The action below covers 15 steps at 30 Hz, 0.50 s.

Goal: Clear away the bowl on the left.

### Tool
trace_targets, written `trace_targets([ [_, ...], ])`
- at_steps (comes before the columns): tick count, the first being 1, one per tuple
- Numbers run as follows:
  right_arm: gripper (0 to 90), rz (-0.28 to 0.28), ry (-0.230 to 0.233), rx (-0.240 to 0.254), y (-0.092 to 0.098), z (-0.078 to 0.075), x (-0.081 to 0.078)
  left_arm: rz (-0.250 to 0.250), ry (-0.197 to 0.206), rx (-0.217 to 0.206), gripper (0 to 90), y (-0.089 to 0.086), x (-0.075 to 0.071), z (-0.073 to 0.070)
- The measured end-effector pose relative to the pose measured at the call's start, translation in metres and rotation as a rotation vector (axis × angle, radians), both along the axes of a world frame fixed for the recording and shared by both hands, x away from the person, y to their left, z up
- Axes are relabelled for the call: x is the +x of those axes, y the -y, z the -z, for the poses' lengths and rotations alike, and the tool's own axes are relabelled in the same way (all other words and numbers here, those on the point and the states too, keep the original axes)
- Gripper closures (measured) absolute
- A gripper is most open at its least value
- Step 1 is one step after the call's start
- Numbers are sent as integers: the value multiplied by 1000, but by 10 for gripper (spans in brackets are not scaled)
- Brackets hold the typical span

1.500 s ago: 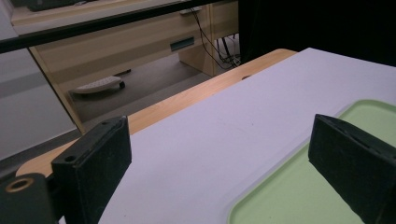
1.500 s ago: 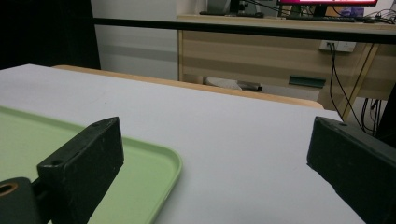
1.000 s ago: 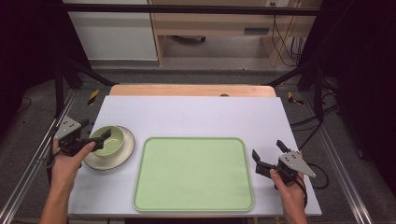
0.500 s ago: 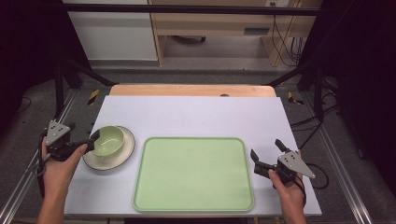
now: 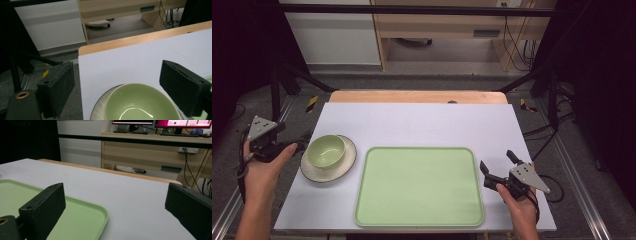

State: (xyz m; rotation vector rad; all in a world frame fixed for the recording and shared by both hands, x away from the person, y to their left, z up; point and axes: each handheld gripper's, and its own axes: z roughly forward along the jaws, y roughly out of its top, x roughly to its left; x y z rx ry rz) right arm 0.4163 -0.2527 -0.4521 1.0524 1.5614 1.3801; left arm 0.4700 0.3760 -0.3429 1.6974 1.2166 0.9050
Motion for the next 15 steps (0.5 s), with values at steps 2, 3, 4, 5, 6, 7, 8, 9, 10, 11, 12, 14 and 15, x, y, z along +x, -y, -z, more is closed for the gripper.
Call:
trace_targets([
  [2, 30, -6, 1, -12, 1, 0, -4, -2, -34, -2, 171, -2, 4, -2],
  [3, 31, -4, -1, -14, 2, 0, -5, 0, -56, -2, 172, -2, 7, -1],
  [4, 31, -1, 5, -11, 3, -1, -5, 4, -76, -8, 174, -3, 10, 0],
  [5, 31, 4, 6, -2, 5, -1, -6, 2, -99, -18, 180, -3, 12, 2],
  [6, 31, 9, 6, 0, 7, -1, -6, -1, -112, -19, 204, -4, 13, 3],
  [7, 31, 12, 1, 4, 8, 0, -6, -1, -130, -24, 219, -4, 16, 6],
  [8, 31, 12, 1, 4, 8, 0, -6, -1, -130, -24, 221, -4, 16, 6],
  [9, 30, 15, -2, 5, 10, 0, -6, 3, -170, -27, 224, -4, 21, 13],
  [10, 30, 16, -3, 4, 10, 0, -6, 4, -188, -18, 224, -4, 23, 15],
  [11, 30, 15, -7, 3, 11, 1, -5, 4, -188, -18, 221, -4, 23, 15],
  [12, 30, 15, -8, 1, 11, 1, -5, 12, -224, -14, 210, -2, 26, 21],
  [14, 30, 18, -9, 3, 11, 1, -4, 15, -230, -9, 210, 0, 29, 25],
  [15, 30, 16, -12, 3, 11, 1, -4, 19, -239, -9, 211, 1, 30, 26],
])
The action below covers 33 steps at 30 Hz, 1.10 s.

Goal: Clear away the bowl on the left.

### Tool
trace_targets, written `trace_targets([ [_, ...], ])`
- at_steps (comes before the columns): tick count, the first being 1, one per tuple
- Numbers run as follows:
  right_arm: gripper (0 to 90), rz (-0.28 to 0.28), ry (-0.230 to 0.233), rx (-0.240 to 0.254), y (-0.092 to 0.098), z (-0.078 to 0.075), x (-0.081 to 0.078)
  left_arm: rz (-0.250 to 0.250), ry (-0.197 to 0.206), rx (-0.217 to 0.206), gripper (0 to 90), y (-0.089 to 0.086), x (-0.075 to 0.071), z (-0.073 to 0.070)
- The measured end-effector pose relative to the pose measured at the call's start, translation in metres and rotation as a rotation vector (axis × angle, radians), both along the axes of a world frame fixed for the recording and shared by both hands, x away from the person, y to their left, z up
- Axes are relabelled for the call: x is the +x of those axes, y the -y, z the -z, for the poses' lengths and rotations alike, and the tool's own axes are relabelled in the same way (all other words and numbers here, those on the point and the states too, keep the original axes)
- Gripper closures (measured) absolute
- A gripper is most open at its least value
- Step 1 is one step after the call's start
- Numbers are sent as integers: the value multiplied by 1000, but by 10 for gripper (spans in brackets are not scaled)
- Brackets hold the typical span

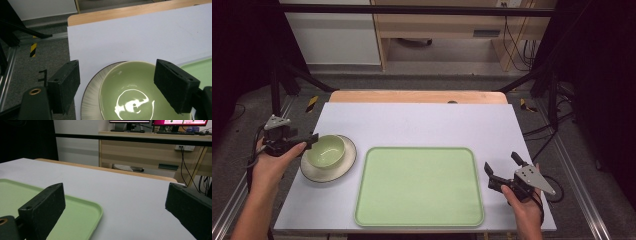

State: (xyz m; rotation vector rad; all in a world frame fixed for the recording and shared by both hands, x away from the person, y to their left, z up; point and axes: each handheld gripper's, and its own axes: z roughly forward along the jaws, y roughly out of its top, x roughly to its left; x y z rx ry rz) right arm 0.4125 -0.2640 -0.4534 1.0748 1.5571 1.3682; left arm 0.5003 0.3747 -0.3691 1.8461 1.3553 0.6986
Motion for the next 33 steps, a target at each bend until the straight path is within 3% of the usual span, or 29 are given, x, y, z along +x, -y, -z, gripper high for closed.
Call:
trace_targets([
  [6, 27, -27, -5, -10, -5, 1, 1, 17, -31, 5, 270, 0, 6, 8],
  [7, 27, -32, -6, -12, -5, 1, 1, 16, -64, 32, 282, -2, 9, 13],
  [10, 27, -32, -6, 0, -5, 2, 1, 17, -97, 67, 321, -3, 10, 19],
  [14, 28, -21, -18, -10, -3, 2, 2, 21, -117, 69, 385, -3, 11, 26],
  [16, 29, -15, -23, -11, -3, 3, 2, 17, -127, 92, 396, -3, 12, 28],
  [19, 30, -16, -20, -13, -3, 2, 1, 3, -124, 69, 453, -7, 12, 31],
  [22, 30, -16, -27, -19, -4, 3, 1, -14, -146, 51, 480, -12, 13, 35],
  [29, 30, -9, -27, -25, -2, 3, 0, -31, -185, 50, 534, -15, 16, 40],
  [33, 31, -8, -34, -30, -3, 3, 1, -30, -203, 14, 579, -16, 19, 43],
])
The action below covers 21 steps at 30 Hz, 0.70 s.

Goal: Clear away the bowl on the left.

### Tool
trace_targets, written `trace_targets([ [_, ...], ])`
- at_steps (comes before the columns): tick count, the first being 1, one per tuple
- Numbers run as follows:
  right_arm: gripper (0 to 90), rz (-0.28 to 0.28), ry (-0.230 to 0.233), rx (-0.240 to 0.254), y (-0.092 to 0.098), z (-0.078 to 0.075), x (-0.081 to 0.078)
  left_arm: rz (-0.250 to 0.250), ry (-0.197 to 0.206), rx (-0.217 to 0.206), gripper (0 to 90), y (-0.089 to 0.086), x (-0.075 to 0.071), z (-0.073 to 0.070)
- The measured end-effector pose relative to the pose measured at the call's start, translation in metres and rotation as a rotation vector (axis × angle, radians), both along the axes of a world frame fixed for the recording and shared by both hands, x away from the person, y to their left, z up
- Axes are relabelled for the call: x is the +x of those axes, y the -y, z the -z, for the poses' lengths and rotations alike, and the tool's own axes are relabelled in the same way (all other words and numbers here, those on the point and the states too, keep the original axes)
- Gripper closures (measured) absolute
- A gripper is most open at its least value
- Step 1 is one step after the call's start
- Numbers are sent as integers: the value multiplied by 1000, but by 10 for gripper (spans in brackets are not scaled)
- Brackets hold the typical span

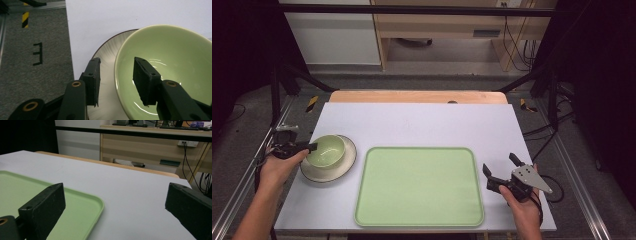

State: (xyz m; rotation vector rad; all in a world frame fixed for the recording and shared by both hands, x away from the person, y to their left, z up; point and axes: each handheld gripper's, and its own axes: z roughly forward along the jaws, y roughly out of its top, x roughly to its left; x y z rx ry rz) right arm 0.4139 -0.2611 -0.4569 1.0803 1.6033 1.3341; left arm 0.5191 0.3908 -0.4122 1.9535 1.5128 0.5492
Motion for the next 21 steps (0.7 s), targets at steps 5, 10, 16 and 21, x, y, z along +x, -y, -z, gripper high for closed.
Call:
trace_targets([
  [5, 32, -2, -6, -2, 1, 0, 1, -5, -33, 4, 599, -2, 3, 6],
  [10, 36, 11, -4, -10, 3, 0, 0, -16, -64, -5, 644, -2, 3, 10],
  [16, 36, 9, -15, -12, 2, 1, 0, -28, -100, -38, 719, -2, 5, 14],
  [21, 36, 7, -18, -14, 1, 1, 0, -15, -114, -48, 770, -1, 7, 16],
])
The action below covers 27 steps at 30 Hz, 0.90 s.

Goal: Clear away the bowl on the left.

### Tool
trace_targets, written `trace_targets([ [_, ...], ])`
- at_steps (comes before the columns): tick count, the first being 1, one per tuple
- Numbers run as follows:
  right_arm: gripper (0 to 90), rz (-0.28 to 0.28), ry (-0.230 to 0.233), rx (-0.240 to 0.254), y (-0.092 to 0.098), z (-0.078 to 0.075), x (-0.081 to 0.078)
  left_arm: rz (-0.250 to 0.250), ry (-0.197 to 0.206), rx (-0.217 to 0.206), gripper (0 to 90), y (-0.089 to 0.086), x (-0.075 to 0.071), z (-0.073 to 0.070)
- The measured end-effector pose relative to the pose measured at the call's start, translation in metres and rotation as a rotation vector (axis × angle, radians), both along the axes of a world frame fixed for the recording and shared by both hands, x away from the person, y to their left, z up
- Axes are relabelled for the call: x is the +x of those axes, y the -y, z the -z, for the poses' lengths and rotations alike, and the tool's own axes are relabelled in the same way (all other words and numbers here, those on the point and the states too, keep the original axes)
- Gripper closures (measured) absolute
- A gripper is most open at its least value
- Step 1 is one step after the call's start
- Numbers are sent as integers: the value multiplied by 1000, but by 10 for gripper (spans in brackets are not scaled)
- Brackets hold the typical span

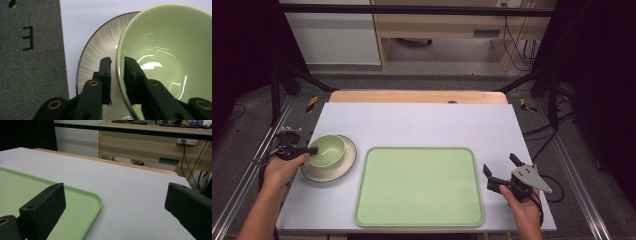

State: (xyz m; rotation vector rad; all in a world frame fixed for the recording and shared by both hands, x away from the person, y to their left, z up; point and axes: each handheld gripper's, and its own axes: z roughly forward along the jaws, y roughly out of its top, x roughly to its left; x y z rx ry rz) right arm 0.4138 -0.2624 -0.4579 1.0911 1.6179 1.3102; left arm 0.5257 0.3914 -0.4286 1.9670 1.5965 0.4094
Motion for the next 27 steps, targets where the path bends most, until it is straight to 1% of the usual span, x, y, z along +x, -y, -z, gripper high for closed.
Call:
trace_targets([
  [3, 36, -1, -2, -3, 0, 0, 0, 2, -3, -1, 800, 1, 0, 1],
  [8, 36, -3, 0, -1, 1, 0, 0, -4, -4, -11, 812, 1, 1, 2],
  [10, 36, 2, -1, 1, 1, 0, 0, -2, -2, -6, 822, 1, 2, 2],
  [16, 36, -3, -2, -2, 0, 1, 0, 1, -5, -2, 824, 2, 1, 2],
  [18, 36, -3, -3, 0, 0, 1, 0, 1, -8, -9, 826, 1, 0, 2],
  [20, 36, -6, -5, -7, -1, 1, 0, 1, -15, -32, 829, 0, 0, 2],
  [22, 35, -6, -5, -7, -1, 1, 0, -1, -17, -40, 830, -1, 0, 2],
  [24, 36, -5, -4, -8, -1, 1, 1, -8, -21, -77, 835, -3, -1, 2],
  [25, 36, -5, -4, -8, -1, 1, 1, -8, -21, -77, 836, -3, -1, 2],
  [26, 36, -4, -7, -8, -1, 1, 1, -9, -18, -99, 837, -4, -2, 2],
  [27, 36, -4, -7, -8, -1, 1, 1, -9, -18, -99, 837, -4, -2, 2],
])
